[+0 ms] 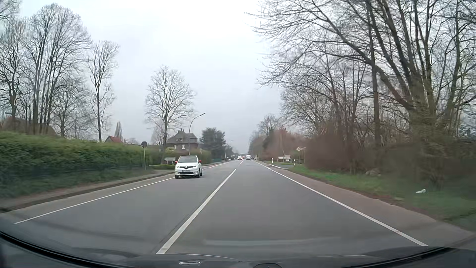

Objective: Follow the waypoints while adhering to traffic rules and regulations

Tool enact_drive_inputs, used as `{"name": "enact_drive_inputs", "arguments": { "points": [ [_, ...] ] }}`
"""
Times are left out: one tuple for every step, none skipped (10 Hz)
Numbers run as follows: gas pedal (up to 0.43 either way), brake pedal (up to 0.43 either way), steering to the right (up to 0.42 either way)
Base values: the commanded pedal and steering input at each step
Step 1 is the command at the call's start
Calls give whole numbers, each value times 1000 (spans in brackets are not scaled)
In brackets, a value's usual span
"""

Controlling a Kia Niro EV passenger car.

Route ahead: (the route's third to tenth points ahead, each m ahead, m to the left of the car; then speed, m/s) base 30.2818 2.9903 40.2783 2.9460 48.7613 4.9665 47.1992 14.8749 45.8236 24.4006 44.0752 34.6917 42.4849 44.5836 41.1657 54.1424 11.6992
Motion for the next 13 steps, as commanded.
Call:
{"name": "enact_drive_inputs", "arguments": {
  "points": [
    [0,183,1],
    [0,183,1],
    [0,183,1],
    [0,177,1],
    [0,177,1],
    [0,177,1],
    [0,177,1],
    [0,152,1],
    [0,91,1],
    [0,37,0],
    [0,0,0],
    [0,0,0],
    [0,0,0]
  ]
}}
